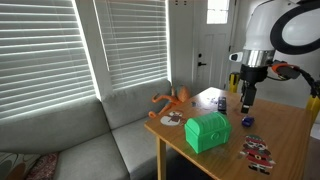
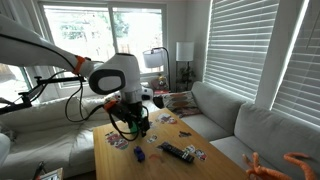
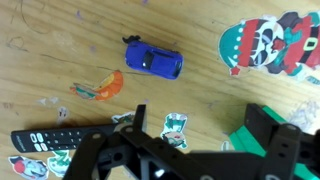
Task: Pick up the blue toy car and turn it anticlockwise once and then slide it back and forth three times on the table
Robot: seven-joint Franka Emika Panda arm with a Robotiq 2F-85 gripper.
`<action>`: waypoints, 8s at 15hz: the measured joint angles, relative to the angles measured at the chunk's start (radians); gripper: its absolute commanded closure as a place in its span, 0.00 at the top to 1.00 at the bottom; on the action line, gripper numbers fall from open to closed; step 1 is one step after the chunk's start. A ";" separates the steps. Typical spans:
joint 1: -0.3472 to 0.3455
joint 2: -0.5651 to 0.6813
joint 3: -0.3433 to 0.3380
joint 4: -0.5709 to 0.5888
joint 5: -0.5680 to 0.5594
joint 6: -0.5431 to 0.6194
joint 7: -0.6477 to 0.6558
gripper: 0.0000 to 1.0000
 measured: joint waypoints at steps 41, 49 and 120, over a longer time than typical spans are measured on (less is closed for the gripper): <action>-0.113 0.067 0.036 -0.012 0.069 0.056 1.405 1.00; -0.112 0.117 0.033 -0.009 0.069 0.060 1.510 0.95; -0.087 0.171 -0.024 0.034 0.368 -0.145 0.988 0.11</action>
